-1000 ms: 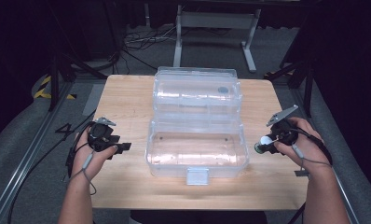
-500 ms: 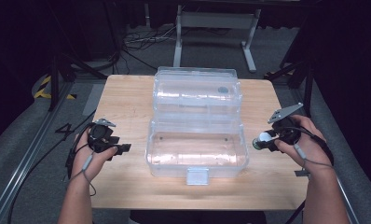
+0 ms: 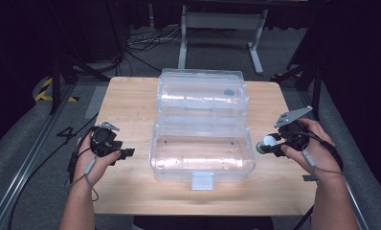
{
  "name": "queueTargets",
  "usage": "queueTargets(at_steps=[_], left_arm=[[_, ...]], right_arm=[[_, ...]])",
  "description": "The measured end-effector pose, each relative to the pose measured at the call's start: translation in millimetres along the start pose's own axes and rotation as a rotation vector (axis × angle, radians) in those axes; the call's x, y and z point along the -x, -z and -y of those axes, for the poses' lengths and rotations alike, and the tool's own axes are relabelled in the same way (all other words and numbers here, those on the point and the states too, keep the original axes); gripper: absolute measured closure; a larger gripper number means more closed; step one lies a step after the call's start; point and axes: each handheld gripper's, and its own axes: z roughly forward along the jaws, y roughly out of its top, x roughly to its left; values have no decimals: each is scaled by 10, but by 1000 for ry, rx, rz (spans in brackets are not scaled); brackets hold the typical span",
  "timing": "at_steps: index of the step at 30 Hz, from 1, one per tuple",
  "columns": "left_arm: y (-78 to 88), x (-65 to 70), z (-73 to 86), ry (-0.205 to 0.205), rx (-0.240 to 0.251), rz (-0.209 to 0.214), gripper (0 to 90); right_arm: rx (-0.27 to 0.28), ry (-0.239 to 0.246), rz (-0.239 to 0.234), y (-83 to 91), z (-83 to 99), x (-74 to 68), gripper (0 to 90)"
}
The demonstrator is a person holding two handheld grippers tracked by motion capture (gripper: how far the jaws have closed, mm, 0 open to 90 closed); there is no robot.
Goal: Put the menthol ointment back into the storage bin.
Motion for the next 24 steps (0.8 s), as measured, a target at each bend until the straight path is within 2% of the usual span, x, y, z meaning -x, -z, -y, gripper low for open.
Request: queueTargets(at_steps=[8, 24], left_arm=[[-14, 11, -4, -9, -9, 1, 397], [-31, 32, -11, -27, -26, 7, 392]], right_arm=[[28, 23, -19, 11, -40, -57, 507], [28, 101, -79, -58, -160, -237, 507]])
